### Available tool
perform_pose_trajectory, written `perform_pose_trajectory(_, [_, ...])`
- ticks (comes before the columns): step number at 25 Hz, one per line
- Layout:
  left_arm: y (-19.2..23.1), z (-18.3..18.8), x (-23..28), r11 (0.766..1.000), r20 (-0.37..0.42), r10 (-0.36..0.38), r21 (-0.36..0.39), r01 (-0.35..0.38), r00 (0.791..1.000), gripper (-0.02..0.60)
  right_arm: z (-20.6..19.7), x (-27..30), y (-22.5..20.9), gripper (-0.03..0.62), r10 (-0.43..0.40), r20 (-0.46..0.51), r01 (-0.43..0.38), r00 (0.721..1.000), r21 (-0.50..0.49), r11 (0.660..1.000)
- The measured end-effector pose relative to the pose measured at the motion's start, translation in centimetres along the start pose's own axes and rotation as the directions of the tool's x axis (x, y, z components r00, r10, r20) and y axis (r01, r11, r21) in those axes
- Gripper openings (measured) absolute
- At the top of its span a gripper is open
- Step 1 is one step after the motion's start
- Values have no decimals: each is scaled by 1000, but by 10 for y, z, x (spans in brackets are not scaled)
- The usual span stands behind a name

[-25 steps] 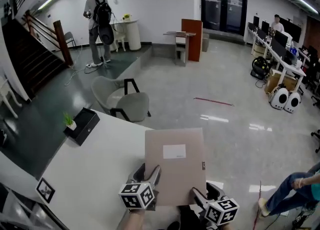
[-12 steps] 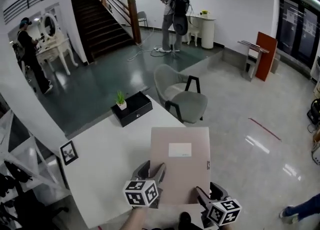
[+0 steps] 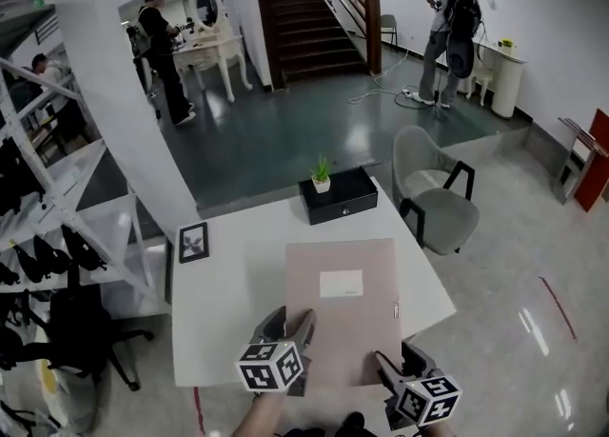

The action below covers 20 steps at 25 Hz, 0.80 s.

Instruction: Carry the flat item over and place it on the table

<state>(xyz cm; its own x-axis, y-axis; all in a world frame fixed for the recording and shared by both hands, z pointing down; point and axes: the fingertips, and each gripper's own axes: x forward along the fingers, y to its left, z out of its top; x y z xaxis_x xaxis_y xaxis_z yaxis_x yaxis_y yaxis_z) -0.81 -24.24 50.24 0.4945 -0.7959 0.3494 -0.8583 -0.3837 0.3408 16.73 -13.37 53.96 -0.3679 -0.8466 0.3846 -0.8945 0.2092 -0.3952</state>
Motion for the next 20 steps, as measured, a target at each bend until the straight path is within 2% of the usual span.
perform_pose_trajectory(5, [30,4,-20,992,47,116,-45,-114,992,252,5,27,17,262,113,-47,-115,993,-51,992])
perform_pose_trajectory(11, [55,-4,-46,968,70,236,-99,-229,969,252,-1,46,34,262,215,-107,-225,971,-88,970])
perform_pose_trajectory(16, [70,-8,-59,950,70,295,-126,-285,953,252,-5,58,45,261,255,-133,-269,958,-97,958])
perform_pose_trajectory(20, [84,-9,-58,944,62,311,-136,-301,948,252,-8,71,51,261,268,-142,-283,953,-101,954])
